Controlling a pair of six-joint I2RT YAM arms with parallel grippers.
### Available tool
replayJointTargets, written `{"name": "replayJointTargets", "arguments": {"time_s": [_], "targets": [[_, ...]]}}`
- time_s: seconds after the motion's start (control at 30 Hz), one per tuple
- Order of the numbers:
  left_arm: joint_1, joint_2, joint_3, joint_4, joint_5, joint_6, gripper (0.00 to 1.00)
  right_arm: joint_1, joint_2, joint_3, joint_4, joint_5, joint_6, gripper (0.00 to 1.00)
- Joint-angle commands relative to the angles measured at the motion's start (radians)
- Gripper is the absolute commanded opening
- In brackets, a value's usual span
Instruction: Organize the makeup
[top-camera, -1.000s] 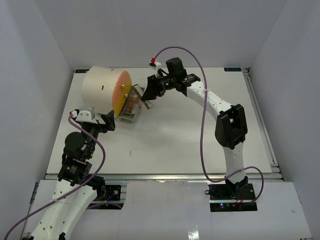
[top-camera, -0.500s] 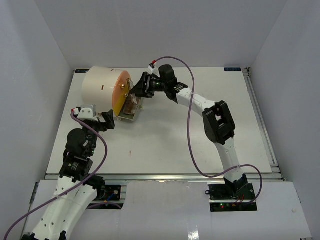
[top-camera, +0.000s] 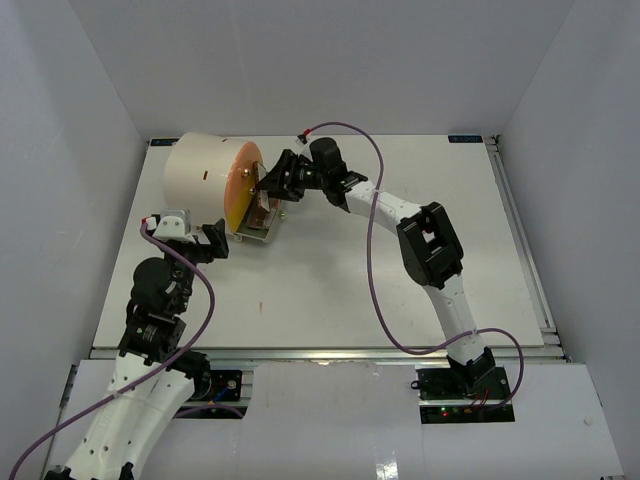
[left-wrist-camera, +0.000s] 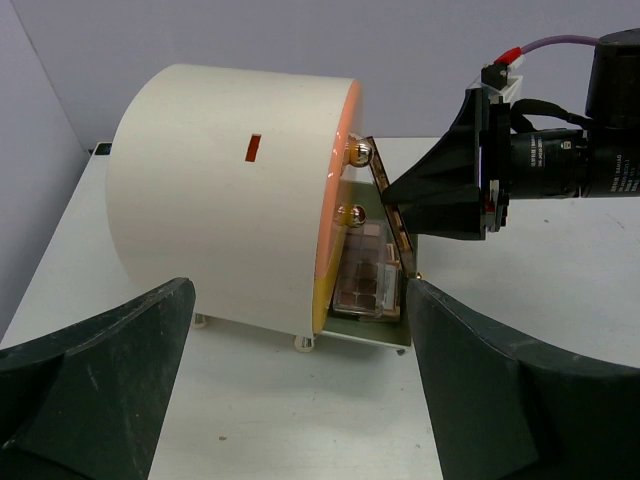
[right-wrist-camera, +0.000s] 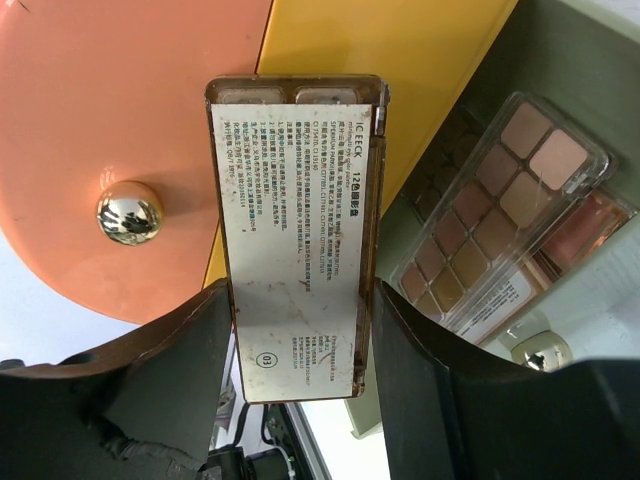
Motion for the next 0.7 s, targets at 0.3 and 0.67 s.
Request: {"name": "replayJointTargets", "arguments": {"time_s": [0.3, 0.67], "targets": [[0.007, -0.012, -0.005, 0.002, 0.000, 0.008, 0.98, 0.010, -0.032, -0.004, 0.007, 0.025, -0.029, 0.90], [0.007, -0.011, -0.006, 0.004, 0.016, 0.006, 0.98, 0.000, -0.109, 0.019, -0.038, 0.034, -0.134, 0.90]]}}
